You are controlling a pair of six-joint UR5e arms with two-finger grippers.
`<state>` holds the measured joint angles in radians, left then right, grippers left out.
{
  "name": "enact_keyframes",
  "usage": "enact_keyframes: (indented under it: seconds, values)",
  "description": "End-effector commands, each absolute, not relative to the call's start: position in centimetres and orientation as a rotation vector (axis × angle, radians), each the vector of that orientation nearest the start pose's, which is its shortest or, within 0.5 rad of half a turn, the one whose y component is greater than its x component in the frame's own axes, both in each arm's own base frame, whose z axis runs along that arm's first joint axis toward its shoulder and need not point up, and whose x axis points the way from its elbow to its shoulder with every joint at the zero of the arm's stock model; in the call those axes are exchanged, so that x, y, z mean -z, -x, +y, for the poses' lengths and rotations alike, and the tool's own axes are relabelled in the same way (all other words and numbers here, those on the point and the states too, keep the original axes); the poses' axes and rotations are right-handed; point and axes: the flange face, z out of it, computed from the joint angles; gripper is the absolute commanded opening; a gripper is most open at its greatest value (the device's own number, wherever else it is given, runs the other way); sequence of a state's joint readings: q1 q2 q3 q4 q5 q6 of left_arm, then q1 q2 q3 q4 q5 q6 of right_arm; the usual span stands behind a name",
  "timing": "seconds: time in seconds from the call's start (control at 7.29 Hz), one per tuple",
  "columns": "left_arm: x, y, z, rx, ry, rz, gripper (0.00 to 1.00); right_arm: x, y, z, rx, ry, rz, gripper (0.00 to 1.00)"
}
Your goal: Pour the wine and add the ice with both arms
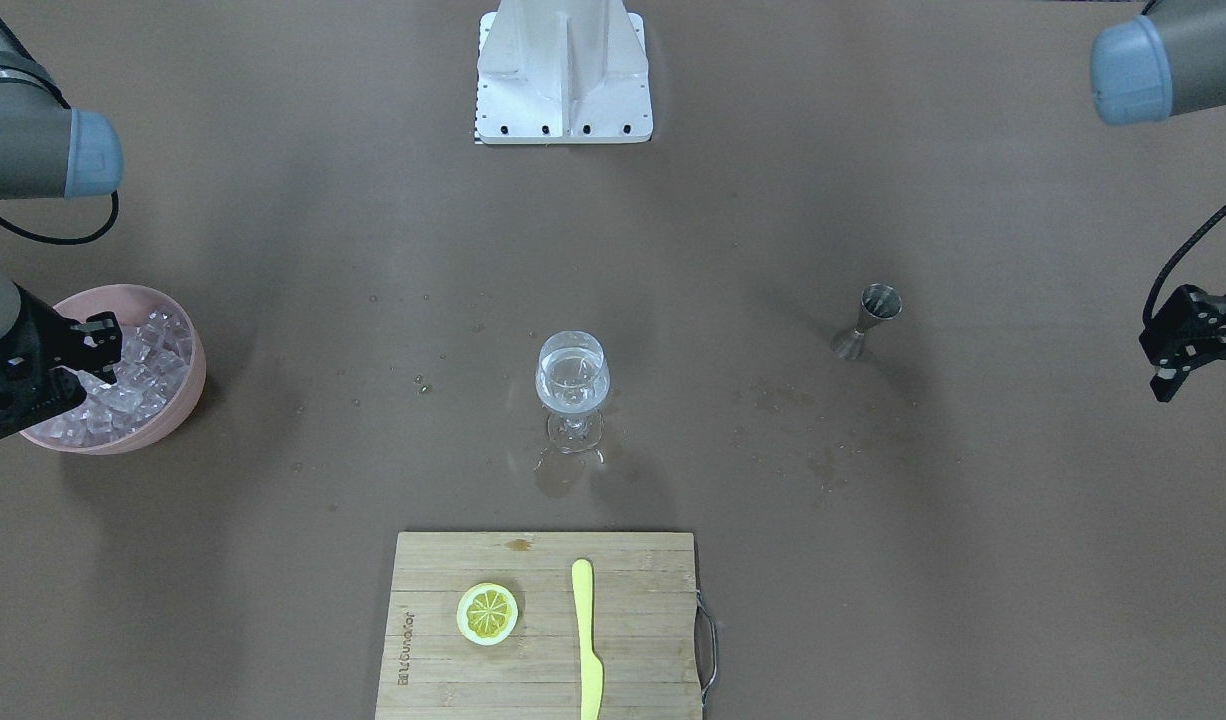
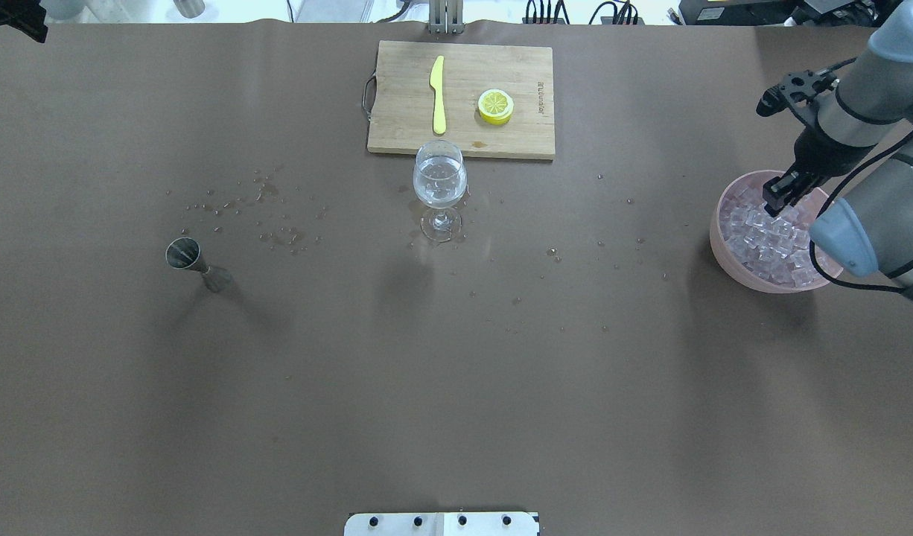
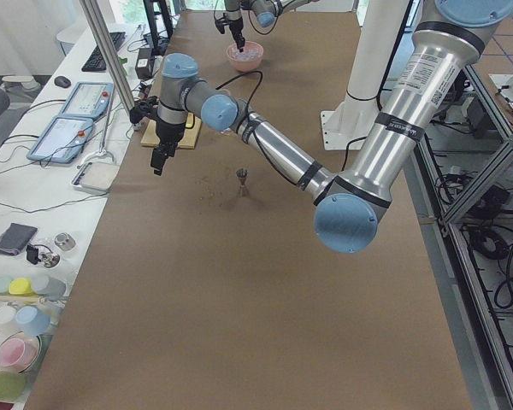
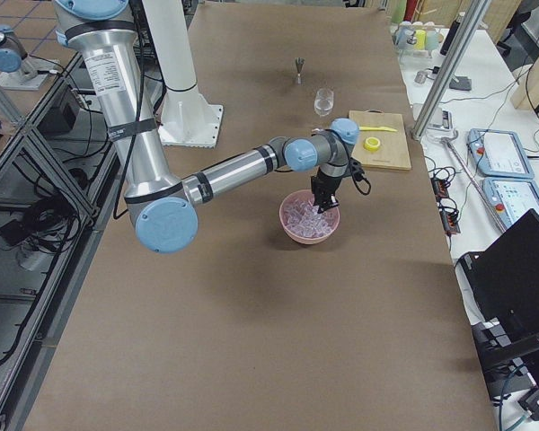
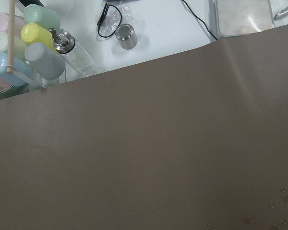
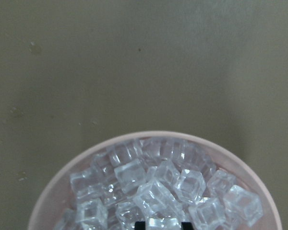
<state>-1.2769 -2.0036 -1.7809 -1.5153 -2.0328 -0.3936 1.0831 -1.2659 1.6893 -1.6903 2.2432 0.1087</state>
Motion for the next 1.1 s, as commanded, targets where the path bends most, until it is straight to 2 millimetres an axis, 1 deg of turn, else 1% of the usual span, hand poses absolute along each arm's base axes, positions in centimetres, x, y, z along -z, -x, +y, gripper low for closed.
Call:
enact_keyframes:
  seconds: [0.0, 0.14, 0.27, 0.41, 0.55, 0.69, 0.82, 0.96]
  values:
    - [-33.2, -8.7, -61.9, -0.046, -0.388, 0.637, 0.99, -39.6, 19.3, -57.7, 0.427, -0.129, -0.818, 0.00]
    - [-34.6, -7.4, -61.4, -0.051, -0.360, 0.642, 0.99, -36.9, 19.7, -58.1, 0.388, -0.128, -0.870, 0.00]
    - [-36.7, -6.8, -62.2, -0.131, -0.344, 0.605, 0.99, -33.6, 20.1, -58.2, 0.321, -0.130, -0.909, 0.00]
    - [-39.0, -5.5, -63.3, -0.165, -0.320, 0.584, 0.98, -31.0, 20.3, -57.7, 0.263, -0.136, -0.933, 0.00]
    - [-41.8, -4.1, -64.1, -0.184, -0.289, 0.570, 0.99, -28.6, 21.0, -57.1, 0.229, -0.139, -0.955, 0.00]
    - [-45.1, -3.4, -65.2, -0.176, -0.234, 0.559, 0.99, -25.0, 22.2, -56.8, 0.175, -0.145, -0.993, 0.00]
    - [-47.2, -2.0, -65.5, -0.174, -0.207, 0.552, 0.99, -21.9, 24.4, -56.1, 0.107, -0.132, -1.040, 0.00]
    - [-49.9, 0.9, -64.6, -0.162, -0.170, 0.652, 0.99, -19.4, 27.0, -55.2, 0.053, -0.129, -1.090, 0.00]
